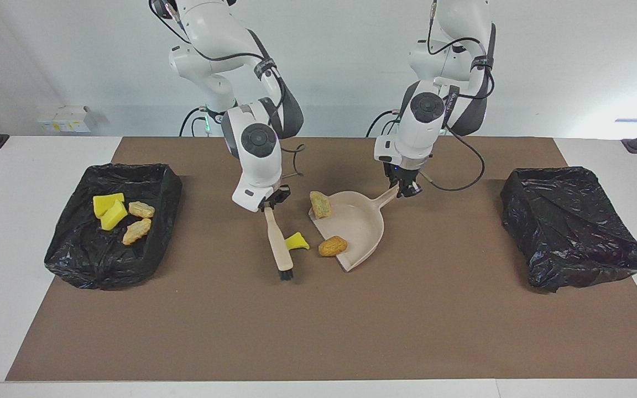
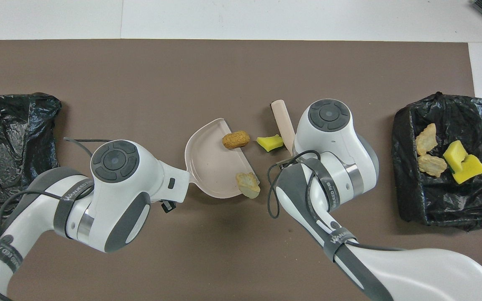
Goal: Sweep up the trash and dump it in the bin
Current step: 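Sweep the remaining pieces into the dustpan with the right gripper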
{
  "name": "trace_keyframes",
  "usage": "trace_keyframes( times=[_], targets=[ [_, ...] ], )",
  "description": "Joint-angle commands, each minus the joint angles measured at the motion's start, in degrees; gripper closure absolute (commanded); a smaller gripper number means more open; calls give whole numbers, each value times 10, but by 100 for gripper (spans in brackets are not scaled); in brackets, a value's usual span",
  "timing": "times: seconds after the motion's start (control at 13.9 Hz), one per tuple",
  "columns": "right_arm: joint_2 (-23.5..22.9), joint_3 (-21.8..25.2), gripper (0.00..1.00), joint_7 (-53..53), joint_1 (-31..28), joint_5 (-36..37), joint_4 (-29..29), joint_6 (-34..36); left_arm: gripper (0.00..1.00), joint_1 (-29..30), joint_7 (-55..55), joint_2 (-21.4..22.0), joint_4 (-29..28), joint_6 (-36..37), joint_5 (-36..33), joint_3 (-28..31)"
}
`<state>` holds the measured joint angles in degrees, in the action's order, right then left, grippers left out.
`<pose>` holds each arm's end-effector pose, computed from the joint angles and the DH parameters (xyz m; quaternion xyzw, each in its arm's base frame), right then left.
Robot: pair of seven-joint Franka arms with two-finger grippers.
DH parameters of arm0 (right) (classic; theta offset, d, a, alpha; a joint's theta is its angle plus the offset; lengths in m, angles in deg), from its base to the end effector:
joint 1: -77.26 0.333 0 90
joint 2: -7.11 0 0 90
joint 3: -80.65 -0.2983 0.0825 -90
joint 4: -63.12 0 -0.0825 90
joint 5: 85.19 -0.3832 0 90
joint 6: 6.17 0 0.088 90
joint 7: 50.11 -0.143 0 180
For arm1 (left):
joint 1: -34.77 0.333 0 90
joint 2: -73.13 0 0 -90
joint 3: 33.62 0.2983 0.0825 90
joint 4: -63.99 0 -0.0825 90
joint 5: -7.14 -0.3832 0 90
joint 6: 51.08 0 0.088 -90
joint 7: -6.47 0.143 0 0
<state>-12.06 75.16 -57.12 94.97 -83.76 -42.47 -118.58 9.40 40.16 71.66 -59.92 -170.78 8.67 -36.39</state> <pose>0.5468 0.2301 0.2793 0.9837 0.1450 -0.1043 0.0230 0.4608 -0.2489 0.3235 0.8605 -0.5069 -0.0489 0.0143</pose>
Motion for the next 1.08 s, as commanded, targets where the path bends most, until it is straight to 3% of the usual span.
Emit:
trace_keyframes(
  times=[0.0,0.36,0.72,1.01],
  targets=[
    [-30,-11,100,24,5,-29,40,-6,100,-2,-14,16,-20,-18,4,3],
    [-3,-36,100,10,35,-53,4,7,100,0,-13,16,-20,-17,4,3],
    [29,-37,100,-81,94,-56,-15,11,100,0,-20,16,-20,-17,4,3],
    [75,-37,100,-78,88,-56,-16,80,100,1,-46,15,-15,-11,4,3]
  ],
)
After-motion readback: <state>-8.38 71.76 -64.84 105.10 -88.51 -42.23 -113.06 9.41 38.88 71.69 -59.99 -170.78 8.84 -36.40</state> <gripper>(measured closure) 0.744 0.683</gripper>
